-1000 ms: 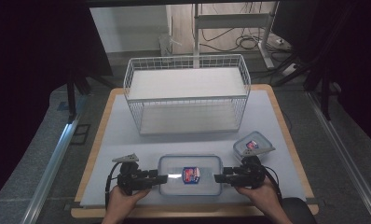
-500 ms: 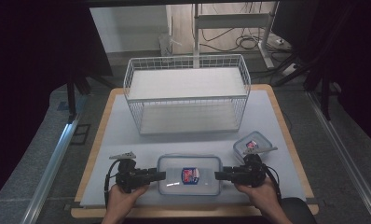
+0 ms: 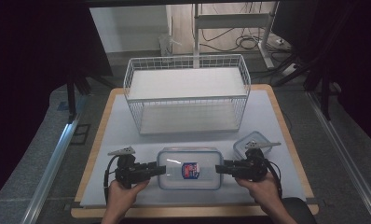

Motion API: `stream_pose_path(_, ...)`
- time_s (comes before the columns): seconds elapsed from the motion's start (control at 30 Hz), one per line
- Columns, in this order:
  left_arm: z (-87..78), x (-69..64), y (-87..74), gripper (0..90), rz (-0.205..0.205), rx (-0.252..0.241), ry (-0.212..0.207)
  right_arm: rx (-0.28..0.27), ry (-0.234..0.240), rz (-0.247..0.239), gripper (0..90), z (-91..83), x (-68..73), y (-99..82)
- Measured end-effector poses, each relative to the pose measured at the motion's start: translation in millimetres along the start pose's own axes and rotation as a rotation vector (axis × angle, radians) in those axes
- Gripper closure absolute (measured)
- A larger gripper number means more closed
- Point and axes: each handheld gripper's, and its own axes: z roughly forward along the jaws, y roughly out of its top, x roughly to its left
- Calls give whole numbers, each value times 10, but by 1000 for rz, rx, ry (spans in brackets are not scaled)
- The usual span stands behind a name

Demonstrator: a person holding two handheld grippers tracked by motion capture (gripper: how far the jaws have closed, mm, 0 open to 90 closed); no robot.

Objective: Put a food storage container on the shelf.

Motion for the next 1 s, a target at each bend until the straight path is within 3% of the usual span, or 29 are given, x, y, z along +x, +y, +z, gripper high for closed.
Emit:
stream_pose_path(0.37,-95,-101,299,526,45,-42,9,-63,3,-60,552,-117,85,350)
stream_pose_path(0.8,-189,-215,756,525,91,-72,28,-102,12,-76,552,-208,114,698)
stream_pose_path(1.0,-241,-276,972,525,112,-91,34,-129,9,-106,552,-278,164,960)
